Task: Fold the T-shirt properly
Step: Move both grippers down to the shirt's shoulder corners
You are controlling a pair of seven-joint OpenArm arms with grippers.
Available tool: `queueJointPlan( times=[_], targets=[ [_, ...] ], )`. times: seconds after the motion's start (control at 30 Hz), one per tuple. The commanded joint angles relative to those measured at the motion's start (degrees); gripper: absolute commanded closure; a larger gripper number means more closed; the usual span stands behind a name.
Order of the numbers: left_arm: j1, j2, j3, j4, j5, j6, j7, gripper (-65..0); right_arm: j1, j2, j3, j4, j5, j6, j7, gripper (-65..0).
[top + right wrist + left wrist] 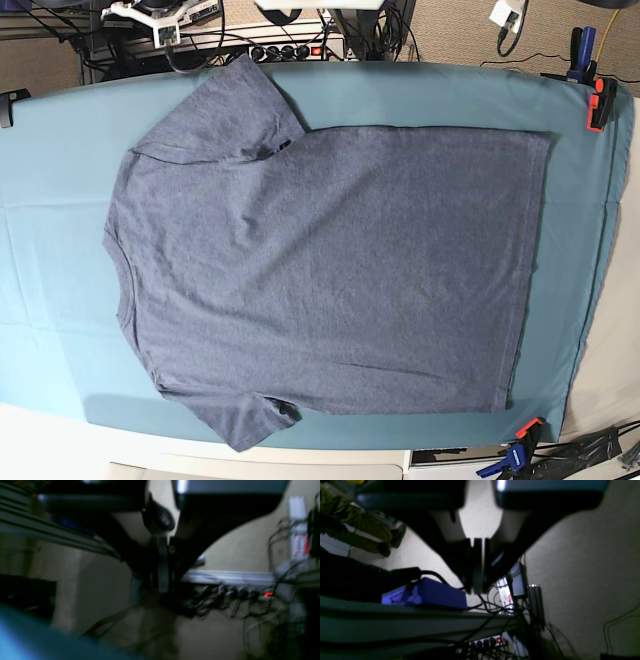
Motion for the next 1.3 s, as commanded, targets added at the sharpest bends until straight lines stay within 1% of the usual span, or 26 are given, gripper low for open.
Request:
queueJointPlan(
  times=[0.0,0.03,0.1,0.17,0.2,0.27,0.37,0.43,0.5,0.53,0.63,0.7,0.73,0.77,0.83,0.93,1.0,1.07,1.13,1.2,1.23,1.27],
  targets=[
    [1.0,-1.0,-0.2,1.9,-0.8,-1.9,-0.9,-2.0,-0.9,0.4,0.2,1.6,-1.6,-1.7,1.0,0.0],
    [1.0,-1.5,-0.2,3.0,-0.8,-3.0,-0.9,-2.0,-0.9,0.4,0.2,2.3,-3.0,-2.8,1.2,0.0],
    [1.0,-2.8,-0.2,5.4,0.4,-3.0,-1.1,-2.0,-0.9,0.6,0.2,3.6,-5.6,-5.1,2.3,0.0],
    [1.0,-4.1,-0.2,8.4,3.9,-3.0,-2.4,-2.0,-0.9,1.5,0.1,4.4,-9.6,-7.4,4.1,0.0],
    [1.0,-4.7,-0.2,9.9,6.4,-3.0,-3.8,-2.0,-0.9,2.2,0.1,4.7,-12.7,-8.9,4.7,0.0],
    [1.0,-6.3,-0.2,12.5,12.5,-3.0,-8.5,-2.0,-0.9,3.8,0.1,5.0,-18.4,-12.6,6.4,0.0],
    [0.8,-8.4,-0.2,14.5,23.7,-2.1,-19.1,-2.0,-0.9,6.2,0.1,5.0,-24.3,-19.4,8.6,0.0],
    [0.0,-9.2,-0.2,14.8,30.9,-1.3,-25.0,-2.0,-0.9,7.6,0.1,5.0,-28.3,-23.4,9.4,0.0],
    [-2.0,-9.2,-0.2,14.8,36.6,-1.4,-27.8,-2.0,-0.9,9.2,0.1,5.0,-32.6,-23.4,9.6,0.0],
    [-3.1,-9.2,-0.2,14.8,38.5,-1.4,-28.7,-1.9,-0.9,10.2,0.1,5.0,-34.6,-23.4,9.6,0.0],
    [-6.6,-9.2,-0.2,14.8,44.0,-1.3,-29.2,-0.8,-0.7,12.9,0.1,5.0,-40.5,-23.4,9.6,0.0],
    [-8.3,-9.2,-0.2,14.8,48.3,-0.8,-29.9,-0.1,-0.7,14.4,0.1,5.0,-43.1,-23.4,9.4,0.0],
    [-9.0,-9.2,-0.2,14.8,50.4,-0.3,-31.1,0.0,-0.7,14.9,0.1,5.0,-44.0,-23.4,9.3,0.0],
    [-9.6,-9.2,-0.2,14.8,52.8,0.1,-32.7,0.0,-0.7,15.5,0.1,5.0,-45.0,-23.4,9.3,0.0],
    [-10.8,-9.2,-0.2,14.8,57.9,-0.3,-37.0,0.0,-0.5,16.8,0.1,5.0,-47.2,-23.4,9.2,0.0],
    [-12.8,-9.2,-0.2,14.8,67.2,-2.7,-46.5,-0.1,0.0,18.5,0.1,5.0,-51.0,-23.4,8.1,0.0],
    [-14.2,-9.2,-0.2,14.8,73.1,-4.1,-51.9,-0.1,1.0,19.4,0.1,5.0,-51.7,-23.4,7.4,0.0],
    [-15.5,-9.2,-0.2,14.8,76.6,-4.6,-54.4,0.0,2.0,20.1,0.1,5.0,-51.7,-23.4,6.4,0.0],
    [-16.4,-9.4,-0.2,14.9,78.5,-4.5,-55.6,0.0,2.6,21.2,0.1,5.0,-51.7,-23.4,6.4,0.0],
    [-17.3,-9.9,-0.2,14.9,80.1,-4.5,-56.3,0.0,2.8,22.8,0.1,5.0,-51.8,-23.4,7.6,0.0],
    [-17.4,-10.1,-0.2,14.9,81.5,-4.0,-56.2,0.0,2.7,23.8,0.1,5.0,-51.9,-23.4,8.3,0.0],
    [-17.5,-10.3,-0.2,14.9,83.0,-2.4,-56.1,0.0,2.7,24.7,0.1,5.0,-51.9,-23.4,8.8,0.0]
  ],
)
